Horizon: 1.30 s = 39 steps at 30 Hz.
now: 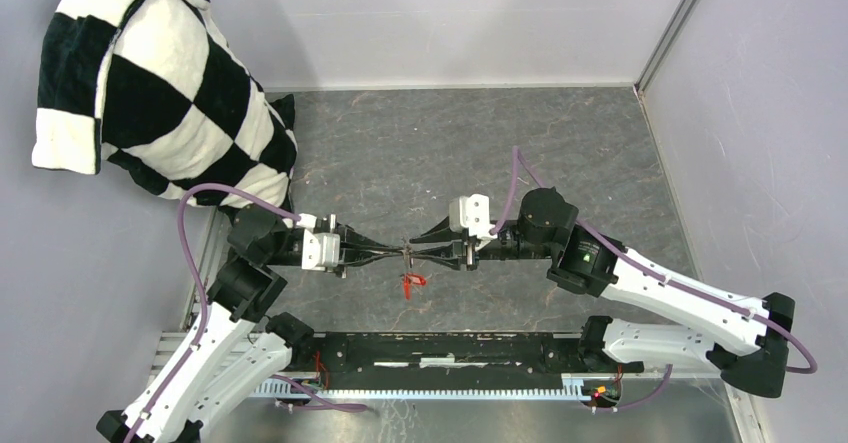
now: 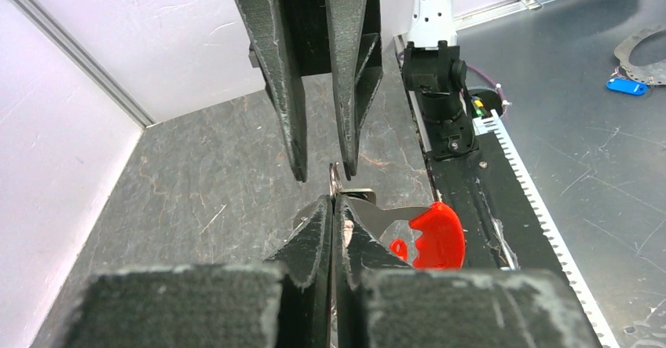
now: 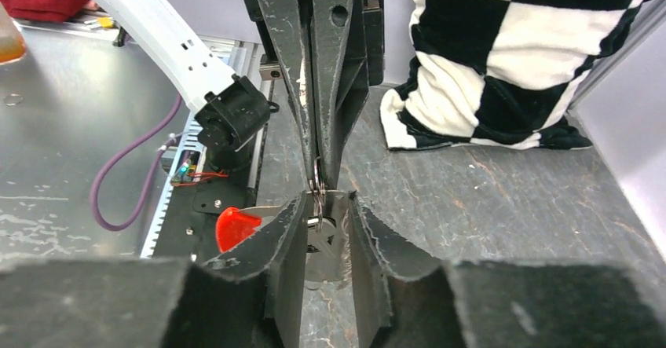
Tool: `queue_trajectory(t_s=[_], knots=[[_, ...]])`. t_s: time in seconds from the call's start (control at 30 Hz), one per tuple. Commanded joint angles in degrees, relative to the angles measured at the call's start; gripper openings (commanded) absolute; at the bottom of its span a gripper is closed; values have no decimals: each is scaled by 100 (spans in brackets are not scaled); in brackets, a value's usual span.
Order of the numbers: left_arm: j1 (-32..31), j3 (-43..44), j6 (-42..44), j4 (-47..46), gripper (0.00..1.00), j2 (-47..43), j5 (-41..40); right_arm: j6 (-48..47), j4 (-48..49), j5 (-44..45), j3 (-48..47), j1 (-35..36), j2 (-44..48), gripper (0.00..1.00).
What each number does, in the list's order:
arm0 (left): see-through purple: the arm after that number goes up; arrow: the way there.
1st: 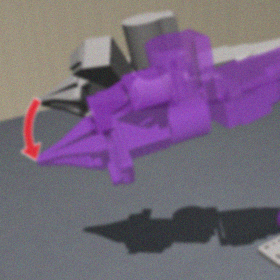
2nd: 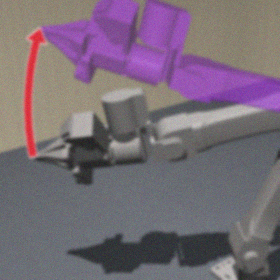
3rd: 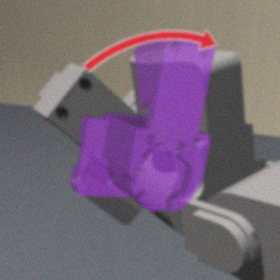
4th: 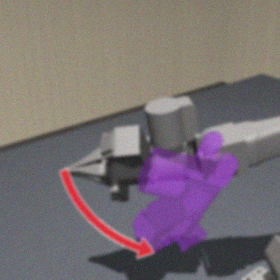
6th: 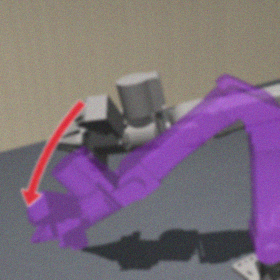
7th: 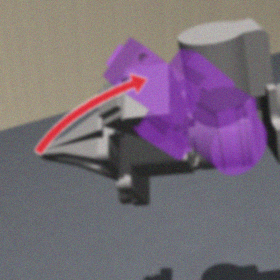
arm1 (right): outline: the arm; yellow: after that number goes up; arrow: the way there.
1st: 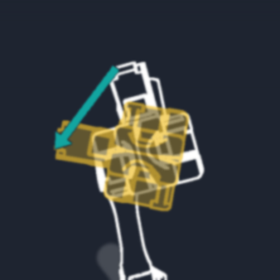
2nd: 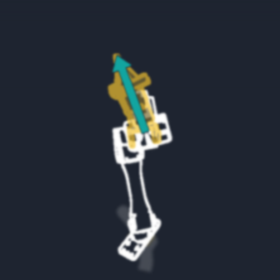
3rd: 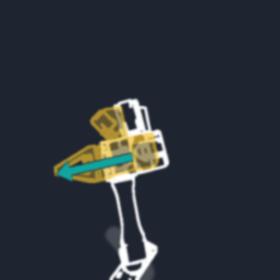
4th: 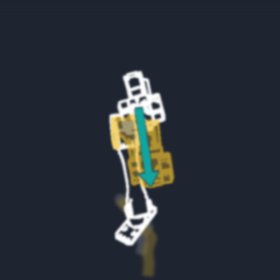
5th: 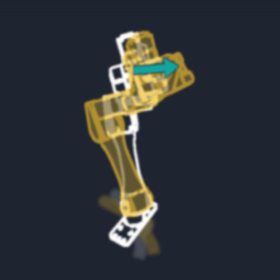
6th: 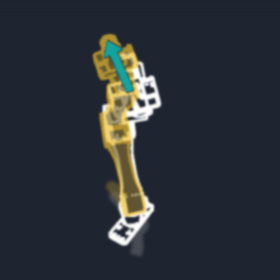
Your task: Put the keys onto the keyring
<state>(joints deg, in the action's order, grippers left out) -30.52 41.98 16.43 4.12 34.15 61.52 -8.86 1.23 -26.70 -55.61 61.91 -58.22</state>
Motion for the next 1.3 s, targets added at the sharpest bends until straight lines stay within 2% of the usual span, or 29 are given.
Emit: queue_trajectory(t_s=[0.0,0.4,0.47,0.57,0.67,0.7,0.8,0.9,1.03,1.27], knots=[[-15,311,-201,-229,2,36,174,-52,146,-267,-193,-67,50,28],[-15,365,-87,-51,2,96,248,221,478,-508,-151,-81,-143,35],[-15,374,-87,-52,2,97,242,236,422,-476,-175,-87,-204,27],[-15,374,-53,-17,2,62,200,253,378,-382,-166,-101,-217,1],[-15,384,332,387,2,78,75,241,167,-134,-251,-100,-194,0],[-15,405,584,682,6,113,6,199,-18,-35,-324,-101,-226,0],[-15,557,1317,1661,28,350,-337,-22,-803,126,-658,-105,-396,0],[-15,862,1900,2487,38,693,-485,-236,-1455,261,-919,-104,-609,1],[-15,1022,2158,2866,39,922,-434,-367,-2075,262,-1274,-93,-924,1],[-15,1188,2168,2934,33,1095,-454,-485,-2544,335,-1643,-66,-1242,1]])
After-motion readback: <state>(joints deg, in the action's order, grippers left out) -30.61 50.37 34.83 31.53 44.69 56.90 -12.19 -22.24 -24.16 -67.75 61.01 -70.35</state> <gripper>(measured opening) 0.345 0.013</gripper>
